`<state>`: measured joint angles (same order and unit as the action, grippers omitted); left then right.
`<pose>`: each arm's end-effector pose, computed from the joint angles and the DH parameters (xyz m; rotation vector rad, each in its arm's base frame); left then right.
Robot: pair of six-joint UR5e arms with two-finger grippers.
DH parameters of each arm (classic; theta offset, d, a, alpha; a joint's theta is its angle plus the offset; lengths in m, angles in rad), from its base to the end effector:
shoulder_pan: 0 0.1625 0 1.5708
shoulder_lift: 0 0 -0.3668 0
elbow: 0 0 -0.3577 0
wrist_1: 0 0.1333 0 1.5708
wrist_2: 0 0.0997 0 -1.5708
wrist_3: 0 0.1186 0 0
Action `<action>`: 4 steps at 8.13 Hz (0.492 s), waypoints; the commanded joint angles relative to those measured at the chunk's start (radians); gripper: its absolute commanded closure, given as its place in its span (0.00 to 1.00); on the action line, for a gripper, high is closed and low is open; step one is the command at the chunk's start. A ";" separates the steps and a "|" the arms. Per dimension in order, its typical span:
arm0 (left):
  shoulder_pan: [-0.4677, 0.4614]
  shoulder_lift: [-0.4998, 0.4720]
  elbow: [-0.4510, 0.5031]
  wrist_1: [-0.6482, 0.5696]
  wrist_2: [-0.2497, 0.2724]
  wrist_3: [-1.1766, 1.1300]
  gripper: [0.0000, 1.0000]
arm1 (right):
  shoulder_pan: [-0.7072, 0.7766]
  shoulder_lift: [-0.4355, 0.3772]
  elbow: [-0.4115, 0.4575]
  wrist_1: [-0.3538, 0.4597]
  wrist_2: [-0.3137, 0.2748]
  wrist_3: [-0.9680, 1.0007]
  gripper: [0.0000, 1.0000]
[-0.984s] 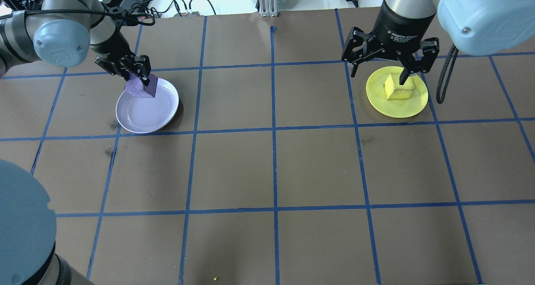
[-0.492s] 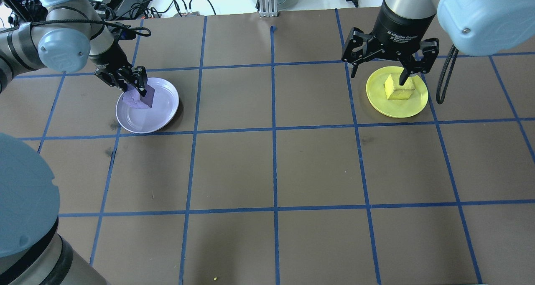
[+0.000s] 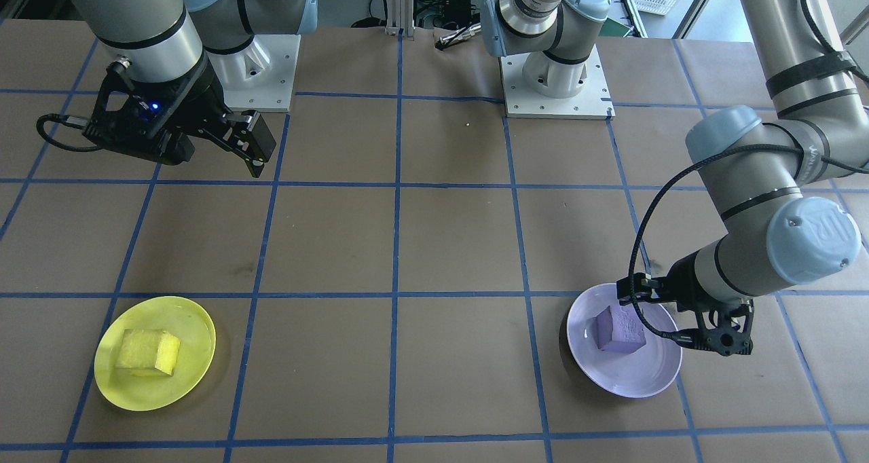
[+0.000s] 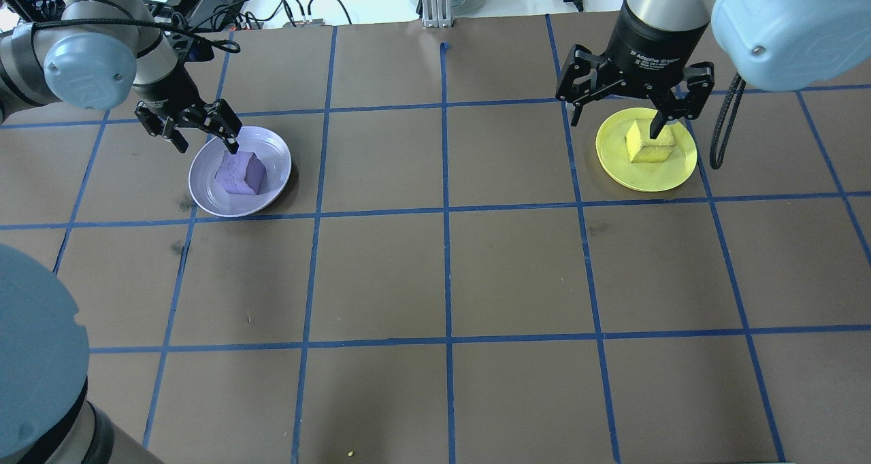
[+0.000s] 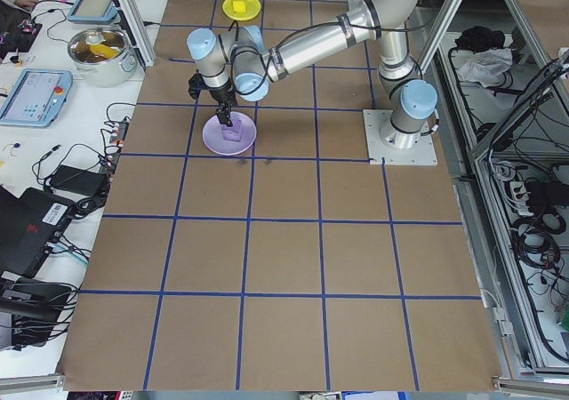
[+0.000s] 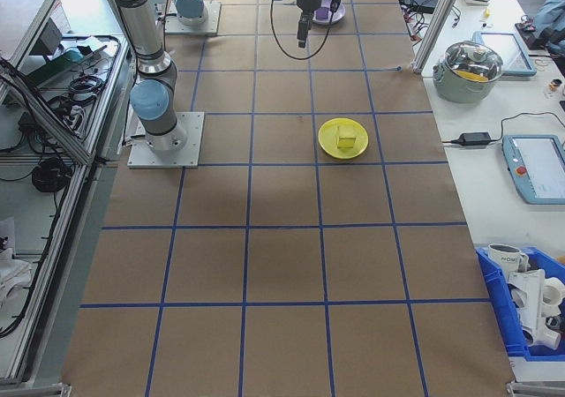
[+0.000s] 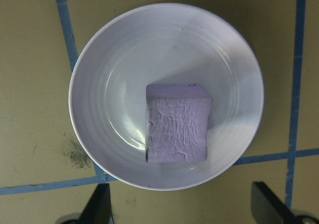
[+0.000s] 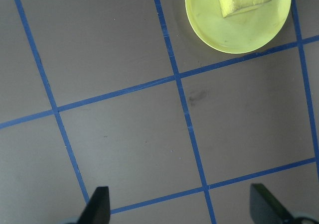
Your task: Sort blocks by color into plates
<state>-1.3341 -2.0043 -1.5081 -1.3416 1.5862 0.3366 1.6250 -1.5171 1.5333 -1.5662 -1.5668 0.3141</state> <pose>0.0057 -0.5844 0.2343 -0.1569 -3.1047 -0.2183 0.1593 -0.4666 0.4023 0.4071 3.1148 0.0333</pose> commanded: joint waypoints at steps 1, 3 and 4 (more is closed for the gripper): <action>-0.068 0.094 0.000 -0.024 0.000 -0.074 0.00 | -0.001 0.000 0.001 0.000 -0.002 -0.001 0.00; -0.147 0.211 0.002 -0.103 -0.009 -0.264 0.00 | -0.001 0.000 0.001 0.000 -0.002 -0.001 0.00; -0.161 0.269 0.000 -0.149 -0.014 -0.269 0.00 | -0.001 0.000 0.001 0.000 -0.001 -0.001 0.00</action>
<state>-1.4497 -1.8409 -1.5068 -1.4170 1.5823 0.1417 1.6245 -1.5171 1.5340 -1.5662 -1.5691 0.3135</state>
